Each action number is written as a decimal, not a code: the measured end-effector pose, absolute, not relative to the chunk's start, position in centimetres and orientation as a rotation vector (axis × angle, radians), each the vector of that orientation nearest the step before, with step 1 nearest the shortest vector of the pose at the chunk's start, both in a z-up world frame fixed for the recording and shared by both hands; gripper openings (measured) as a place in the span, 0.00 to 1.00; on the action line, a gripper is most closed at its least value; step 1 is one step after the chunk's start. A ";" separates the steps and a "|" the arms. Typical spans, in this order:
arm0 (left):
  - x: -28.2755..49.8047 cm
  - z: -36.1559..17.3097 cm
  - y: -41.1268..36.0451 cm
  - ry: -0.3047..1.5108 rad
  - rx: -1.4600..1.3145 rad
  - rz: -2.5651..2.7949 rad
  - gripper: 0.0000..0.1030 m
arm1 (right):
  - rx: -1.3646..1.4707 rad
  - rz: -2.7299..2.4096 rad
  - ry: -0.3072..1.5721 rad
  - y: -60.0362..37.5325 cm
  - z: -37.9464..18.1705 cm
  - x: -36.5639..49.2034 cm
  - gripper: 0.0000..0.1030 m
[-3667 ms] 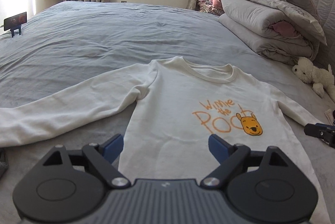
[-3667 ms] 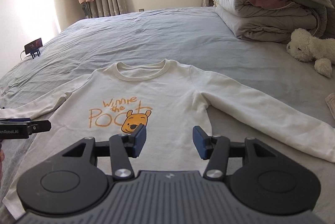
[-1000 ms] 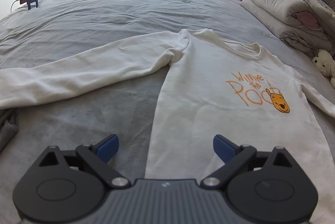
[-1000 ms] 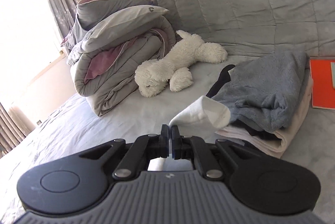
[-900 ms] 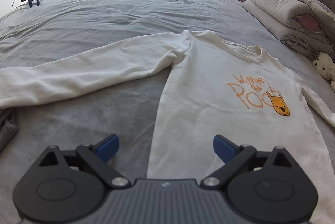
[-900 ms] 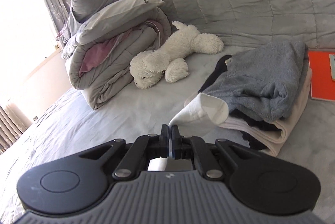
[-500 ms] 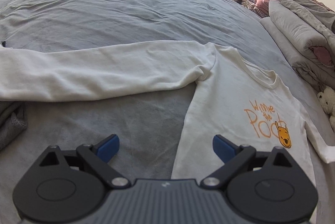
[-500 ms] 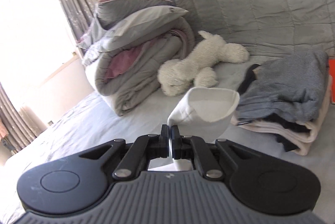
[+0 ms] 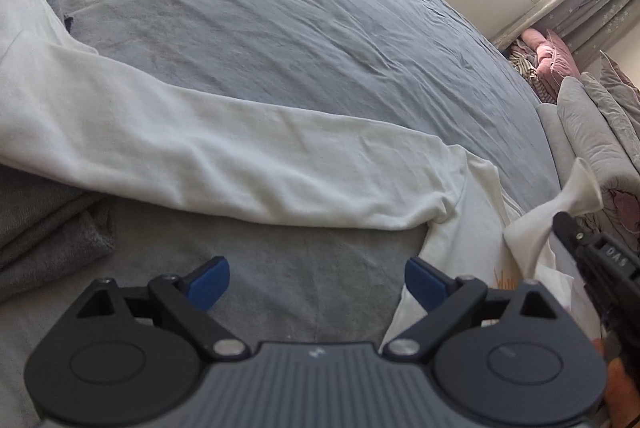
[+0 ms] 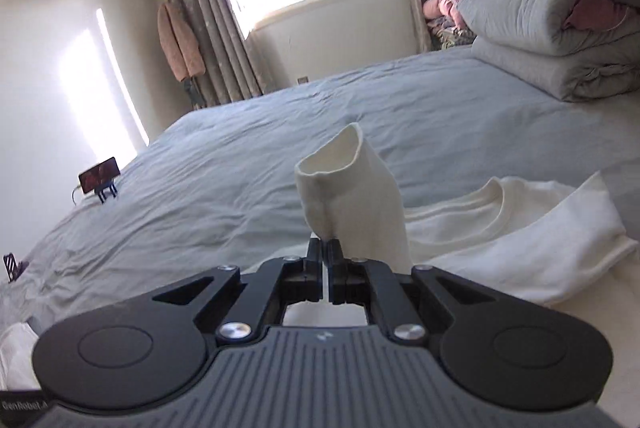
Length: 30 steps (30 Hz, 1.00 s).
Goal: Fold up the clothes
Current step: 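Lift and carry the sleeve across the shirt body with the right gripper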
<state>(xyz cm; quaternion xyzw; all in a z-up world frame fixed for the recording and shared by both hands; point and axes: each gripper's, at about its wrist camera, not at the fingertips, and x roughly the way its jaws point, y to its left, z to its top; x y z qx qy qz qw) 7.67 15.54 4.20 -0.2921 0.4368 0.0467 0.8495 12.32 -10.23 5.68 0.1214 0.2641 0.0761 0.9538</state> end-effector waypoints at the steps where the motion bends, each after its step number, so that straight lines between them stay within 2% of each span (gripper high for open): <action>1: 7.7 4.2 15.7 0.922 -0.623 0.101 0.92 | 0.216 0.174 0.561 -9.6 4.8 12.0 0.05; 15: 7.6 4.7 15.5 0.898 -0.613 0.085 0.92 | 0.151 0.286 0.624 -9.8 3.4 9.5 0.05; 17: 7.6 4.6 15.4 0.897 -0.608 0.084 0.92 | 0.162 0.277 0.638 -9.9 3.2 9.6 0.12; 22: 7.8 4.5 15.3 0.908 -0.611 0.082 0.92 | 0.087 0.324 0.616 -8.2 3.5 10.2 0.12; 24: 7.7 4.4 15.6 0.909 -0.623 0.088 0.92 | 0.026 0.368 0.605 -6.6 3.8 10.5 0.25; 25: 7.7 4.4 15.7 0.907 -0.627 0.092 0.92 | -0.006 0.382 0.597 -5.8 3.9 10.5 0.50; 26: 7.7 4.4 15.8 0.906 -0.629 0.096 0.92 | -0.046 0.390 0.583 -4.9 4.0 10.5 0.63; 30: 7.7 4.4 16.0 0.908 -0.636 0.097 0.92 | -0.183 0.370 0.532 -2.3 3.8 11.3 0.63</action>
